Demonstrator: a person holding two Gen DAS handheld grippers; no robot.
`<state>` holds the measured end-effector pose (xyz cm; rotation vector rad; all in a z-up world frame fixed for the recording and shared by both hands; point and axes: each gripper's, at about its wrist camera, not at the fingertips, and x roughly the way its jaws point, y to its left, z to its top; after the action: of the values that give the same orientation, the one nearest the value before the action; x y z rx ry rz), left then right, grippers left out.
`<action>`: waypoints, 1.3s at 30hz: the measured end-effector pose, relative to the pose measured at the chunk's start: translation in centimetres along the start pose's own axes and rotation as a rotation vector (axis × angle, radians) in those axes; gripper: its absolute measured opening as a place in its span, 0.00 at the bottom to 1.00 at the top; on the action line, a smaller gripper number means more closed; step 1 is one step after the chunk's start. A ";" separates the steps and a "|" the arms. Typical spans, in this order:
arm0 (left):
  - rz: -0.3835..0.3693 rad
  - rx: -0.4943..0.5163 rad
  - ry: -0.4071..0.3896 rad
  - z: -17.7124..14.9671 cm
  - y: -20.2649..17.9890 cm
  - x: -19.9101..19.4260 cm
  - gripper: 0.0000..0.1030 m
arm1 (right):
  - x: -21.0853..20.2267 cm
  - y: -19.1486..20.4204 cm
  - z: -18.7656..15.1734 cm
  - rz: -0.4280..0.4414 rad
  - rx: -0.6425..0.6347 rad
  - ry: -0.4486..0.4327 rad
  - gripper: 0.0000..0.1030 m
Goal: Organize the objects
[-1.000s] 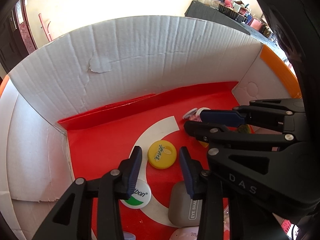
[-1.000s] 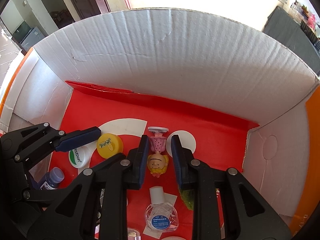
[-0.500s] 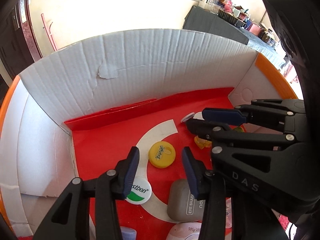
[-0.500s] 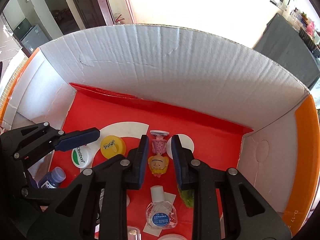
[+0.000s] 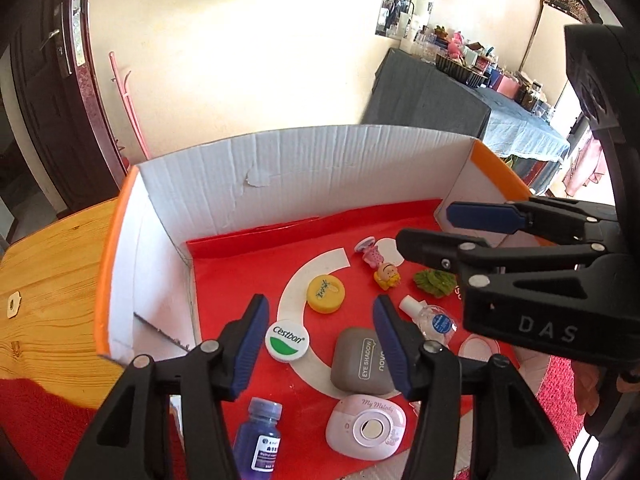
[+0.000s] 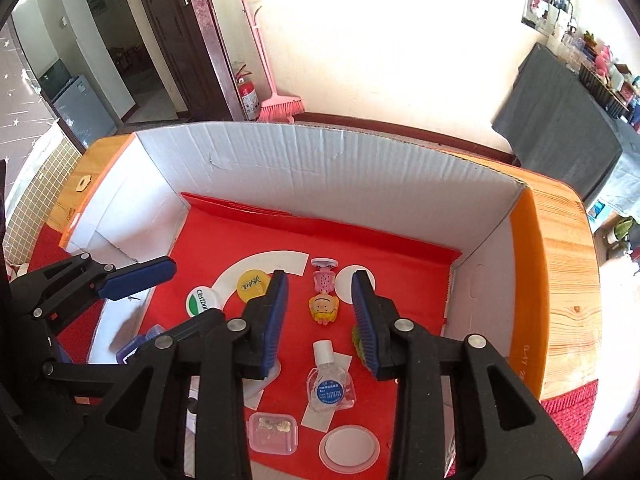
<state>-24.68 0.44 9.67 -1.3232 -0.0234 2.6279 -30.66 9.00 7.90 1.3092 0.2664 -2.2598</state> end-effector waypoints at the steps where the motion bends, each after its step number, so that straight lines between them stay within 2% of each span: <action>1: 0.010 0.001 -0.015 -0.2 -0.1 -0.5 0.58 | -0.5 0.2 -0.2 -0.001 -0.001 -0.019 0.55; 2: 0.021 0.003 -0.030 -0.4 -0.3 -1.0 0.59 | -1.3 0.0 -0.6 -0.003 -0.004 -0.041 0.60; 4: 0.039 0.002 -0.058 -0.3 -0.9 -1.3 0.61 | -2.6 0.3 -1.3 -0.022 -0.010 -0.078 0.60; 10: 0.088 -0.020 -0.156 -2.3 -0.7 -4.3 0.76 | -5.9 1.8 -2.6 -0.048 -0.015 -0.170 0.60; 12: 0.115 -0.019 -0.202 -3.3 -0.7 -5.4 0.81 | -6.9 1.6 -3.6 -0.065 -0.017 -0.203 0.69; 14: 0.141 -0.016 -0.245 -4.2 -0.7 -6.3 0.88 | -7.6 1.9 -4.7 -0.077 -0.024 -0.241 0.72; 17: 0.156 -0.039 -0.301 -5.4 -0.6 -7.1 0.94 | -8.7 1.8 -6.5 -0.096 -0.025 -0.296 0.77; 18: 0.159 -0.048 -0.317 -5.8 -0.5 -7.2 0.94 | -9.0 1.9 -7.1 -0.101 -0.025 -0.315 0.82; 20: 0.175 -0.057 -0.345 -6.6 -0.5 -7.3 0.95 | -9.5 1.9 -8.4 -0.112 -0.030 -0.352 0.85; 26: 0.169 -0.081 -0.393 -8.6 -0.8 -6.3 0.97 | -9.2 2.1 -11.7 -0.126 -0.035 -0.437 0.86; 30: 0.209 -0.043 -0.423 -9.5 -1.5 -5.7 0.99 | -8.0 2.1 -13.2 -0.159 -0.032 -0.484 0.87; 35: 0.225 -0.035 -0.423 -9.9 -1.7 -4.2 1.00 | -6.5 1.8 -13.8 -0.145 -0.019 -0.479 0.87; 39: 0.233 -0.056 -0.399 -10.0 -1.3 -3.1 1.00 | -5.4 1.6 -14.2 -0.177 -0.015 -0.488 0.88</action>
<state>-14.75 0.37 6.27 -0.8377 -0.0018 3.0691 -16.96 15.21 5.28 0.7123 0.2278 -2.6329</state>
